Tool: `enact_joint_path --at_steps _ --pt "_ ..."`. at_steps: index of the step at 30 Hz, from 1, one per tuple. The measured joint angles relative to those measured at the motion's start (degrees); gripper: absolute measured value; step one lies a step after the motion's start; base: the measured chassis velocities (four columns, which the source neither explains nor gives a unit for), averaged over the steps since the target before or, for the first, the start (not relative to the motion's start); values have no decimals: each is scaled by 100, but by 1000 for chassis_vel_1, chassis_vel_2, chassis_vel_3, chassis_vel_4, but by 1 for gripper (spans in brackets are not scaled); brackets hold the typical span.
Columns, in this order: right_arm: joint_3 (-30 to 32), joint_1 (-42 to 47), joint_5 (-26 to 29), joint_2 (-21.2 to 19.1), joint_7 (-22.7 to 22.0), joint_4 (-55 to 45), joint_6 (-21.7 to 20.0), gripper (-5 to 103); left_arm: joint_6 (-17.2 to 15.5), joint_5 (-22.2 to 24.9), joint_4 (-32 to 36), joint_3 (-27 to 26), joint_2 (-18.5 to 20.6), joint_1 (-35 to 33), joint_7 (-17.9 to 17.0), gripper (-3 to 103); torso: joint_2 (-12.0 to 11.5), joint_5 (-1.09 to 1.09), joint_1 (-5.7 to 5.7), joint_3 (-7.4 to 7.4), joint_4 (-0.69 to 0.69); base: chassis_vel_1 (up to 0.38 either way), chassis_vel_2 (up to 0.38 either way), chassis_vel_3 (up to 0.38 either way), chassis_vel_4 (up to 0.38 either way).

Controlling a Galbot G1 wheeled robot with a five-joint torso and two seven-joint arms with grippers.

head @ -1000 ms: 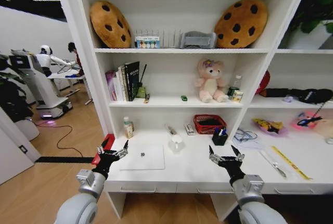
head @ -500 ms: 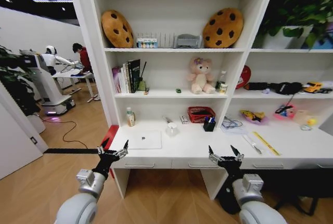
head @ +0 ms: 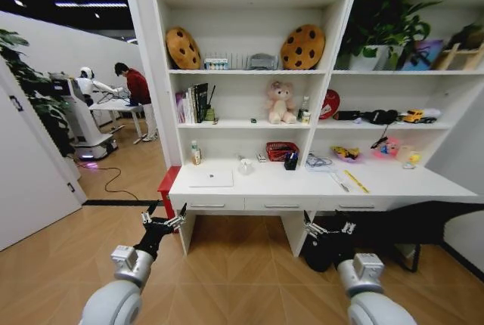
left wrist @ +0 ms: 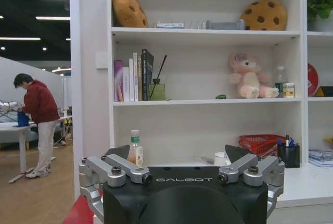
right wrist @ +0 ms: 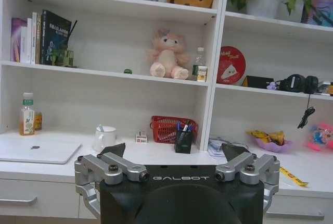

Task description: Organize the objects on the table.

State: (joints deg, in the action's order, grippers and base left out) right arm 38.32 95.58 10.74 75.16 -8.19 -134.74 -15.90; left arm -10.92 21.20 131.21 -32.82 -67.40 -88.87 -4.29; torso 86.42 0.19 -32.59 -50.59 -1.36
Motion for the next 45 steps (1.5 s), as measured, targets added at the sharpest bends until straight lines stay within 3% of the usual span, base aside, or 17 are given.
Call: enact_joint_path --at_steps 1,3,4,5,6,7,9,10,18,20,23,31,33,36,45 --pt "1 -2 0 1 -1 -3 2 100 -8 2 -10 7 -1 -2 9 100 -1 -28 1 -1 7 -22 -144 -78 144" --pt "-1 -4 -2 4 0 -3 1 100 -8 1 -11 1 0 -1 -4 100 -5 -27 -4 -4 8 4 -62 -78 109" --pt "6 -4 -7 4 -9 -2 -1 100 -8 2 -11 8 -1 0 11 100 -6 -19 -5 -4 -3 29 -15 -46 74" --pt "6 -7 -14 6 -16 -1 -14 100 -8 2 -9 6 -1 1 9 100 -5 -8 -5 -3 0 0 0 0 0" --pt "6 -7 -14 6 -16 -1 -14 100 -8 2 -9 6 -1 1 9 100 -5 -8 -5 -3 0 0 0 0 0" --pt "8 -7 -36 7 -19 -1 -19 100 -8 2 -11 7 -1 1 9 100 -7 -24 -7 -4 1 -89 -33 25 -11" --pt "8 -4 -62 9 -16 0 -19 100 -8 2 -12 6 -1 1 8 100 -9 -24 -11 -5 3 -89 27 81 -11" --pt "8 -1 -89 15 -11 14 -9 100 -8 2 -11 6 -1 2 8 100 -9 -14 -12 -5 4 -58 82 73 -51" --pt "3 14 -226 45 14 70 159 100 15 11 -22 -58 -26 -7 21 100 -7 -20 -8 -4 1 -16 29 28 -17" --pt "6 12 -247 53 -24 69 156 100 188 62 -84 -389 -171 -48 127 100 -6 -18 -6 -3 3 0 0 0 0" --pt "-3 2 -244 55 -50 69 158 100 217 74 -92 -469 -209 -57 163 100 -6 -19 -6 -3 2 0 0 0 0" --pt "-4 -2 -238 58 -66 71 160 100 924 347 -325 -1621 -736 -236 673 100 -6 -19 -6 -4 3 0 0 0 0" --pt "-4 -3 -237 58 -68 71 160 100 1235 475 -426 -2101 -961 -312 910 100 -6 -19 -6 -3 2 0 0 0 0" --pt "-3 -4 -236 59 -69 71 160 100 1435 585 -479 -2344 -1084 -352 1079 100 -6 -19 -6 -3 5 0 0 0 0" --pt "-2 -4 -234 58 -71 71 160 100 1432 455 -468 -2415 -1080 -393 1077 100 -6 -19 -6 -4 2 0 0 0 0"
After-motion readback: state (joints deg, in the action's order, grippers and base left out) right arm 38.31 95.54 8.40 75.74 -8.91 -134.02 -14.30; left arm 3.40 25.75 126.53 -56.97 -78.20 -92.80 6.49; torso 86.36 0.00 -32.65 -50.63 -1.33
